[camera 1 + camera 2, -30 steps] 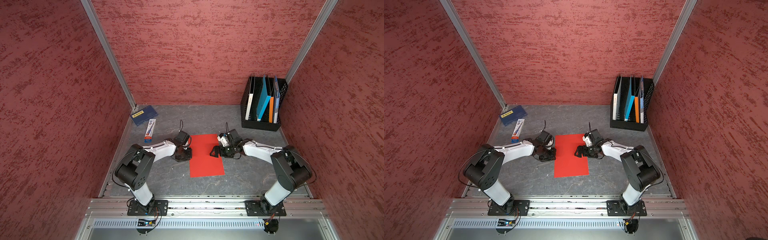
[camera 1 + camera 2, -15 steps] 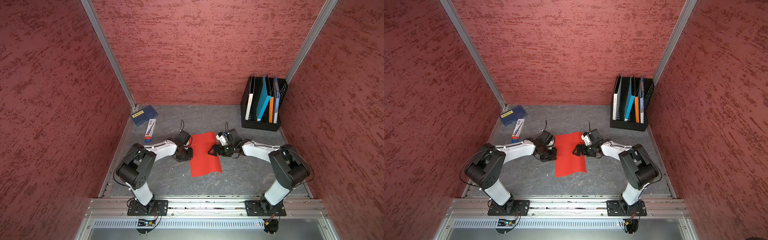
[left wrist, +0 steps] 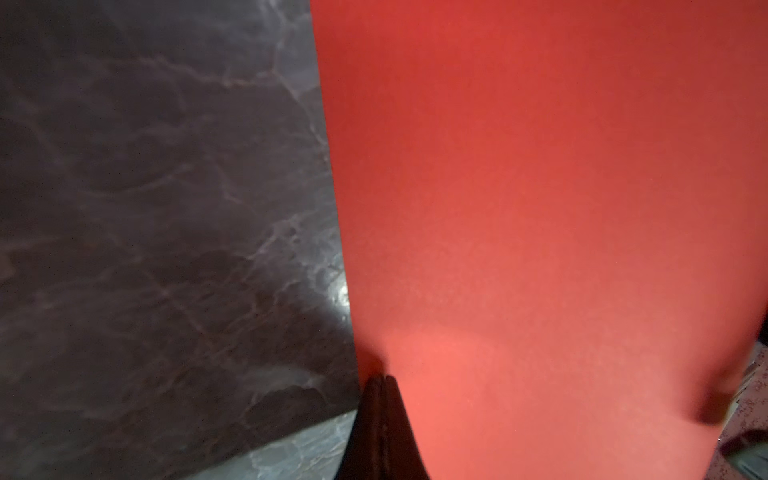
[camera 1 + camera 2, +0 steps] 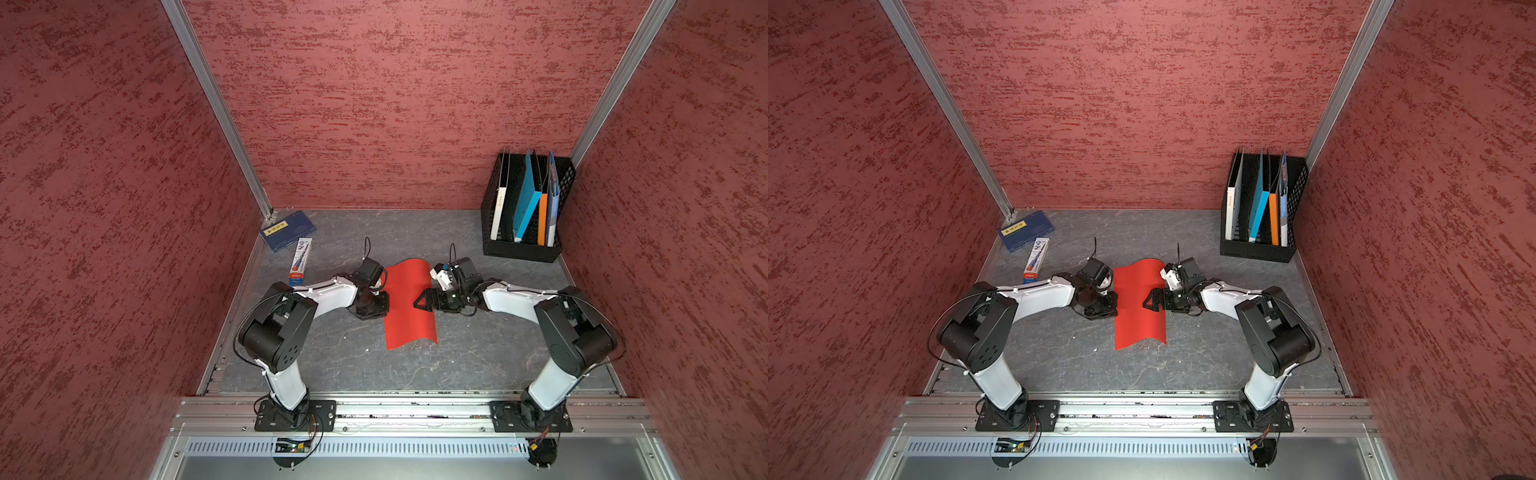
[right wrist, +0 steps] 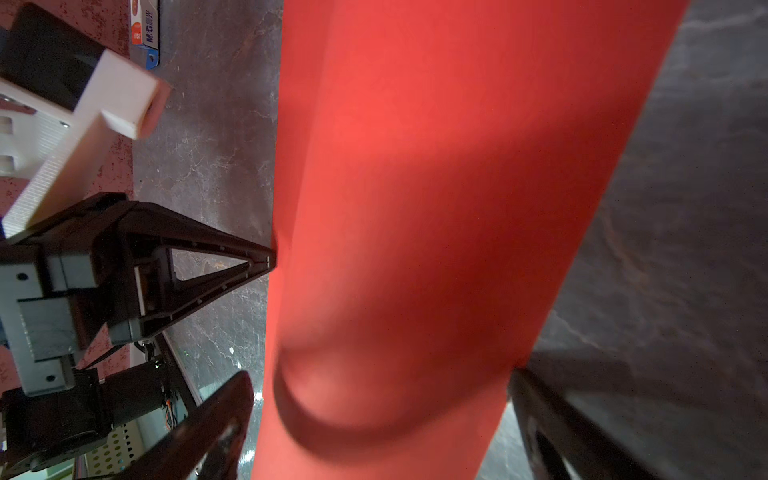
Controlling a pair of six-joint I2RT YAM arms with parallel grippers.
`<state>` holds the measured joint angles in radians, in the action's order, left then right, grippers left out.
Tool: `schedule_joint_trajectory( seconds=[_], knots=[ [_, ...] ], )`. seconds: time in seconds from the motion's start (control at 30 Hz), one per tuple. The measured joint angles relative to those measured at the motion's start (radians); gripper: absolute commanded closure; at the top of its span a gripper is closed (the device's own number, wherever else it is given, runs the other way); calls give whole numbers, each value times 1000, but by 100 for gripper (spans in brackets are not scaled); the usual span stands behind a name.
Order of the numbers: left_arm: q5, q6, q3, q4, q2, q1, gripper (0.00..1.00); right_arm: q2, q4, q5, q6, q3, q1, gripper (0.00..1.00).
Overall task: Fold the rectangular paper in half along the long edge
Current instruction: Pick up the paper from the center of the board.
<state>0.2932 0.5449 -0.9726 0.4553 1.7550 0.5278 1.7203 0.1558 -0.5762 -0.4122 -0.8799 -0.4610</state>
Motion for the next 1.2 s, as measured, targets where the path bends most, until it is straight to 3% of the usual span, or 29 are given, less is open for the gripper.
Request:
schedule_joint_trajectory(
  seconds=[1.2],
  knots=[
    [-2, -3, -98, 1, 77, 1, 100, 125, 2, -32, 1, -143, -35, 1]
  ],
)
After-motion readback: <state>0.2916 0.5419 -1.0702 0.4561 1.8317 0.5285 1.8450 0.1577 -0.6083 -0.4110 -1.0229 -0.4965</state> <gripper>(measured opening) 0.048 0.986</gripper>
